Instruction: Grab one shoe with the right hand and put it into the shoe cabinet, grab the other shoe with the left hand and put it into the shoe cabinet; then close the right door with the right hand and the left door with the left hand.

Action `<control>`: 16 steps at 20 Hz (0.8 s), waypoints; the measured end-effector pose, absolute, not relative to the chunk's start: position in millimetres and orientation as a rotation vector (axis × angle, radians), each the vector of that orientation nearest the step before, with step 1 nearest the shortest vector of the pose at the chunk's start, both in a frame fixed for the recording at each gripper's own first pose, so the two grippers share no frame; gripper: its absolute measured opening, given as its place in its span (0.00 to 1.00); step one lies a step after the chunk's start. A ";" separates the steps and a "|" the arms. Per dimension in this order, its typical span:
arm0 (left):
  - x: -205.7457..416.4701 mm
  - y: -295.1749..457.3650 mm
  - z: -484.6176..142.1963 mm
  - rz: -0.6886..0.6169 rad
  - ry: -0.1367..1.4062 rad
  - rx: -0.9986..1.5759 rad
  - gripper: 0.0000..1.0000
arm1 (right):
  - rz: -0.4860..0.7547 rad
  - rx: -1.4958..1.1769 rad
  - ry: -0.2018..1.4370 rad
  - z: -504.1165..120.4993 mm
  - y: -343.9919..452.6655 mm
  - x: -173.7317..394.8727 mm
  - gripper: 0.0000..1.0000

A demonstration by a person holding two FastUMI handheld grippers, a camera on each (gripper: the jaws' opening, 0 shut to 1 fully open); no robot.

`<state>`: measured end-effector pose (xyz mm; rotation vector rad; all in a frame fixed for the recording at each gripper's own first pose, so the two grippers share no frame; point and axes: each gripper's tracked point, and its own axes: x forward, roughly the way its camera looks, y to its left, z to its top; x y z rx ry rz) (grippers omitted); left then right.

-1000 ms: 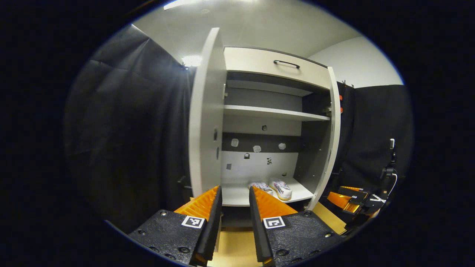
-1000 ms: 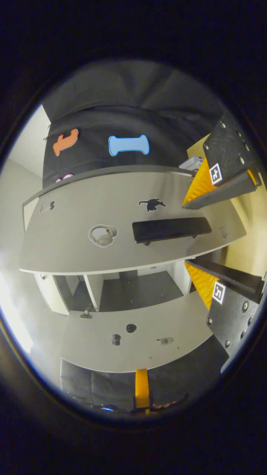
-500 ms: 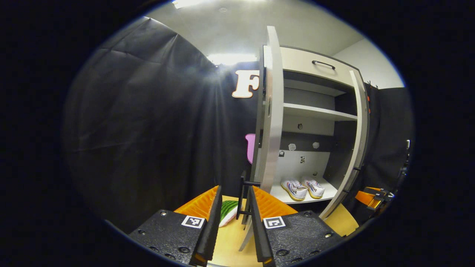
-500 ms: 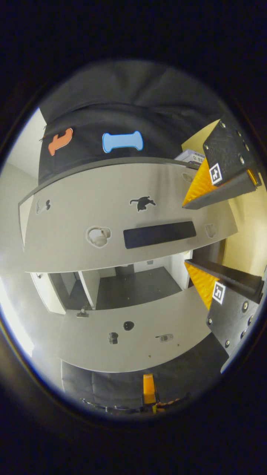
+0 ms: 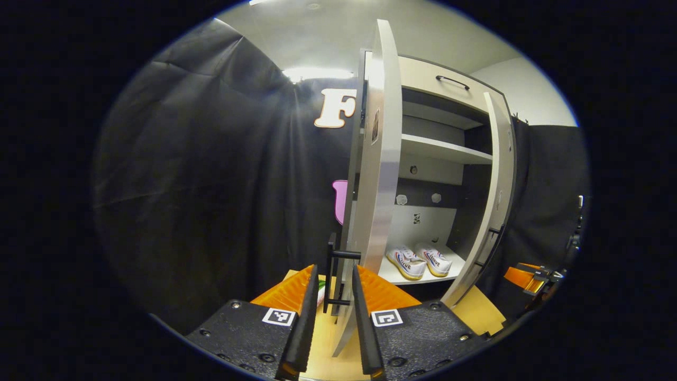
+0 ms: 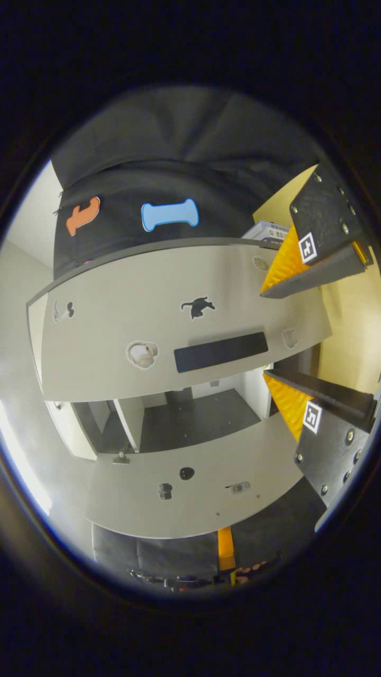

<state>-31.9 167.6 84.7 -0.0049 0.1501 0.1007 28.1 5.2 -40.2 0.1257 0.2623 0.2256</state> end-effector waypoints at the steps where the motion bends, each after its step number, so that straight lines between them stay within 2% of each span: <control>1: -31.0 167.3 84.5 0.091 0.150 -0.006 0.30 | 0.225 0.127 0.260 -39.3 6.1 27.8 0.80; 4: -31.1 163.5 87.3 0.037 0.149 -0.010 0.29 | 0.233 0.126 0.257 -37.7 11.7 25.8 0.80; 5: -30.8 158.6 88.0 0.004 0.151 -0.019 0.38 | 0.237 0.124 0.257 -37.9 13.4 25.4 0.80; 6: -31.5 154.8 91.6 -0.031 0.152 -0.026 0.29 | 0.240 0.122 0.257 -37.4 15.3 25.1 0.80; 8: -33.3 149.9 94.6 -0.084 0.154 -0.040 0.37 | 0.242 0.122 0.255 -37.3 15.7 23.3 0.80; 9: -34.5 148.2 94.9 -0.102 0.155 -0.048 0.33 | 0.240 0.123 0.255 -37.6 15.5 20.8 0.80; 11: -33.9 148.7 93.6 -0.128 0.156 -0.054 0.37 | 0.237 0.128 0.257 -37.6 14.3 18.1 0.80; 12: -32.7 146.6 93.4 -0.139 0.150 -0.054 0.29 | 0.234 0.129 0.258 -38.0 13.5 16.9 0.80; 13: -32.6 144.1 92.4 -0.153 0.153 -0.057 0.37 | 0.234 0.132 0.259 -38.6 13.1 15.3 0.80; 16: -32.1 136.4 93.6 -0.209 0.149 -0.104 0.38 | 0.231 0.138 0.260 -37.9 12.9 12.9 0.80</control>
